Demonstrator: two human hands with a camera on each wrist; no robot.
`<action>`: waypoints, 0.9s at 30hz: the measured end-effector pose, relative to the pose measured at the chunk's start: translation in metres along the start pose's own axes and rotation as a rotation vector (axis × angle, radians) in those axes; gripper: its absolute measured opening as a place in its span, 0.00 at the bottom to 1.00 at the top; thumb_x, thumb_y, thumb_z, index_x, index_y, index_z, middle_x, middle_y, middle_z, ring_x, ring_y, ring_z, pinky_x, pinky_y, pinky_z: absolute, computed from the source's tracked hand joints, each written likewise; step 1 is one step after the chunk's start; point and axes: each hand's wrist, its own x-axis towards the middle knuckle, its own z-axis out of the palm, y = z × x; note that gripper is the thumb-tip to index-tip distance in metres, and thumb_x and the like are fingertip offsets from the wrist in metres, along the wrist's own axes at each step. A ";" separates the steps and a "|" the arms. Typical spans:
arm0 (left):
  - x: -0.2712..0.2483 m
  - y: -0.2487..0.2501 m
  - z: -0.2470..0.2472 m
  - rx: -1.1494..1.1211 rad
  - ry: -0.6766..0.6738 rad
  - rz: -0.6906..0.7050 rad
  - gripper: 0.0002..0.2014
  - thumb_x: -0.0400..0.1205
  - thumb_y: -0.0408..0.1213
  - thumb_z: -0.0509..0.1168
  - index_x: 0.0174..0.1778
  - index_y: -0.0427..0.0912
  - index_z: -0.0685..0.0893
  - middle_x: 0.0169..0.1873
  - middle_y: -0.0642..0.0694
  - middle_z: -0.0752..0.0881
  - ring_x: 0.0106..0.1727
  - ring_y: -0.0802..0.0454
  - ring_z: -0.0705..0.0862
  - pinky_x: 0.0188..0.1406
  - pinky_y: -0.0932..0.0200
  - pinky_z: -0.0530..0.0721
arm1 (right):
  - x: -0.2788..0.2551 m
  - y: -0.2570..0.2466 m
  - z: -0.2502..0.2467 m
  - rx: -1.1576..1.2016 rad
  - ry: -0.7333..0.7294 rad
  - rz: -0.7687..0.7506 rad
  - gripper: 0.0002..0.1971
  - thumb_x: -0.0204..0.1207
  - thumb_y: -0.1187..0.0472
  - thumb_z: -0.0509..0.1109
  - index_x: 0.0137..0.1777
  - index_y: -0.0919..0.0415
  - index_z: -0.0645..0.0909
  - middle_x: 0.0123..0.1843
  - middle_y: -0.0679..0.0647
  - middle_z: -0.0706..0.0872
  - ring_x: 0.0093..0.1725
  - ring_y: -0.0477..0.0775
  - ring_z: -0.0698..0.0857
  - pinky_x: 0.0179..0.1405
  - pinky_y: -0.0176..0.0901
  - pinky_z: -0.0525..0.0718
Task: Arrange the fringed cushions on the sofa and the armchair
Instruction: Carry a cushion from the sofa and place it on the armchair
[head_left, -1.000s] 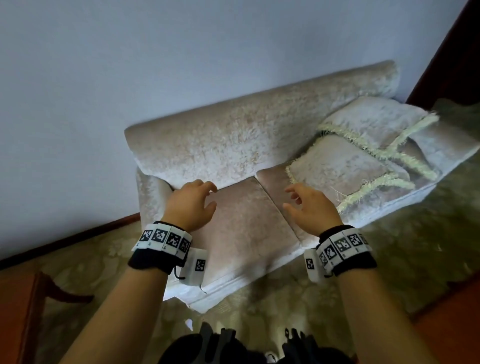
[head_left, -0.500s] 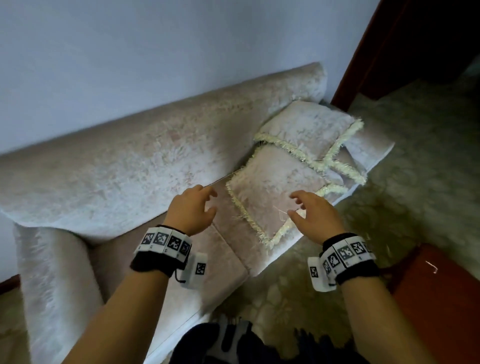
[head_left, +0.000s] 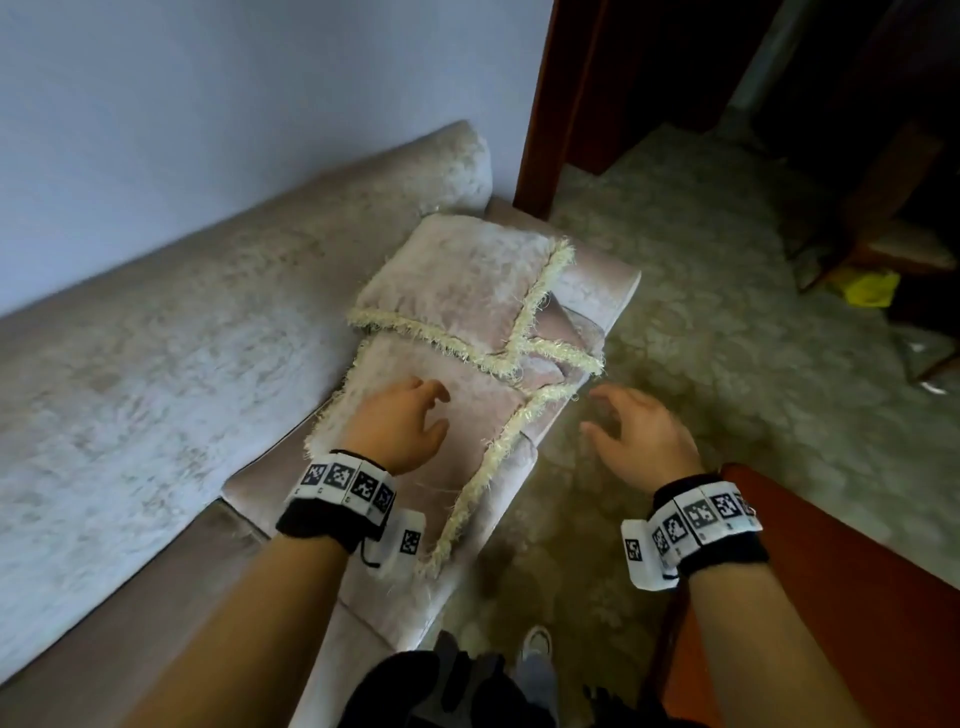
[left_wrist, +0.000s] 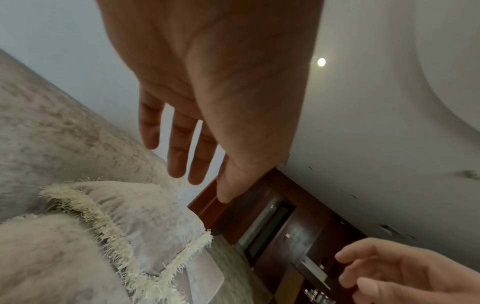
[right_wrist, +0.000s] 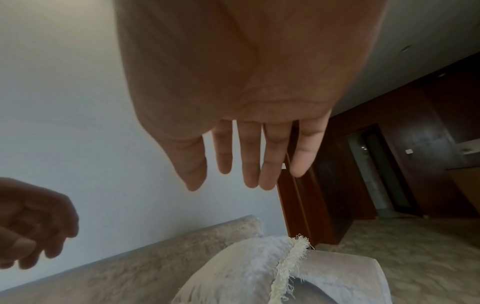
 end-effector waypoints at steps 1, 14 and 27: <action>0.014 0.004 0.005 0.005 0.006 -0.018 0.17 0.80 0.49 0.64 0.64 0.53 0.78 0.57 0.51 0.82 0.51 0.49 0.83 0.47 0.52 0.83 | 0.019 0.008 -0.003 -0.007 -0.010 -0.016 0.22 0.80 0.44 0.67 0.72 0.45 0.73 0.69 0.49 0.81 0.66 0.55 0.80 0.62 0.53 0.80; 0.153 0.017 0.019 0.254 0.095 -0.322 0.20 0.81 0.55 0.60 0.66 0.53 0.78 0.59 0.47 0.82 0.59 0.44 0.80 0.49 0.48 0.79 | 0.243 0.033 0.004 -0.226 -0.145 -0.403 0.23 0.81 0.42 0.62 0.74 0.47 0.72 0.71 0.50 0.79 0.71 0.58 0.75 0.67 0.57 0.72; 0.366 -0.047 0.034 0.105 0.068 -0.442 0.20 0.81 0.58 0.59 0.66 0.54 0.78 0.59 0.47 0.82 0.58 0.44 0.81 0.52 0.46 0.81 | 0.475 0.042 -0.002 -0.371 -0.189 -0.470 0.24 0.80 0.40 0.61 0.74 0.47 0.72 0.70 0.49 0.81 0.70 0.57 0.76 0.66 0.56 0.74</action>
